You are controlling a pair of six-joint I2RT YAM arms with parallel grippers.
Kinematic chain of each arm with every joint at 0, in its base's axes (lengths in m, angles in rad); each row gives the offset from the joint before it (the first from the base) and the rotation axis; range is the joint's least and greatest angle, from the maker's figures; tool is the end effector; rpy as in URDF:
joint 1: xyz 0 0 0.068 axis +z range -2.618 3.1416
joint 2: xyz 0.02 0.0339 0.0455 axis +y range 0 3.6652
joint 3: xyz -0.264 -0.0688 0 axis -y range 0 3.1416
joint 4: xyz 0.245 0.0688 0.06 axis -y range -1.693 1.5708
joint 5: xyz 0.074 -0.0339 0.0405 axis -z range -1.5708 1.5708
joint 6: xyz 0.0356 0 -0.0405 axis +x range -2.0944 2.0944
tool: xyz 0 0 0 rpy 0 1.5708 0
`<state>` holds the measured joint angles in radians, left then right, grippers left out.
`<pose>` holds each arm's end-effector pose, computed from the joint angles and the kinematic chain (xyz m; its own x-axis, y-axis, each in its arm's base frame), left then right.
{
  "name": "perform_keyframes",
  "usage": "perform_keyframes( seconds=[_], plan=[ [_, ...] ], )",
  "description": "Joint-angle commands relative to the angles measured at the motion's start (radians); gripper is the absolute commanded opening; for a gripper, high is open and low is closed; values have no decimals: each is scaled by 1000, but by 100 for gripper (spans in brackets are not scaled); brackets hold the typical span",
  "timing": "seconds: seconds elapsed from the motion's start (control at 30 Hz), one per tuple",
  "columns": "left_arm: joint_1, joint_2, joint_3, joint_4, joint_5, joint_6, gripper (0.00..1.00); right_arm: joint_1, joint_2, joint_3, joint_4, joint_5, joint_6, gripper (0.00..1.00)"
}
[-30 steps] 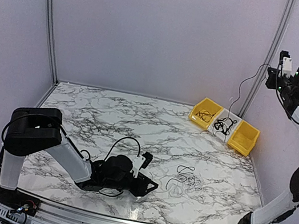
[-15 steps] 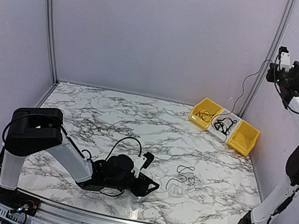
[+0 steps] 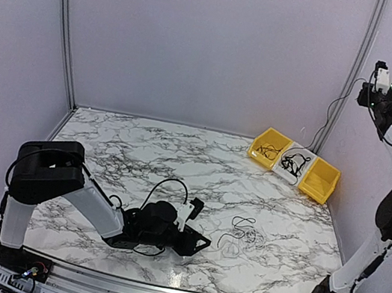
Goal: Untangle the cables
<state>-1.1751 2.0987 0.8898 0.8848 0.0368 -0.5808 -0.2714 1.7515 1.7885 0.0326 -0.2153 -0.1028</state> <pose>0.1529 -0.3693 0.0988 -0.6160 0.0520 -0.7861 0.7148 0.4564 -0.5299 0.4053 -0.1049 0.4498 0.0608 -0.1210 -0.9908 0.0631 0.9911 -0.1171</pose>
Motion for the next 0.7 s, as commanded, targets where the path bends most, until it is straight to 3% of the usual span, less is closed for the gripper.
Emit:
perform_keyframes(
  seconds=[0.0,0.2,0.47,0.67],
  plan=[
    [6,29,15,-57,21,-5,48,0,2,129,8,33,8,0],
    [5,-1,-11,-63,-3,-5,48,0,142,206,-7,36,13,0],
    [5,-64,-63,-74,-8,5,47,15,106,-150,157,-2,19,0],
    [5,-47,-13,-134,26,31,48,20,44,-328,186,-74,-3,0]
  ],
)
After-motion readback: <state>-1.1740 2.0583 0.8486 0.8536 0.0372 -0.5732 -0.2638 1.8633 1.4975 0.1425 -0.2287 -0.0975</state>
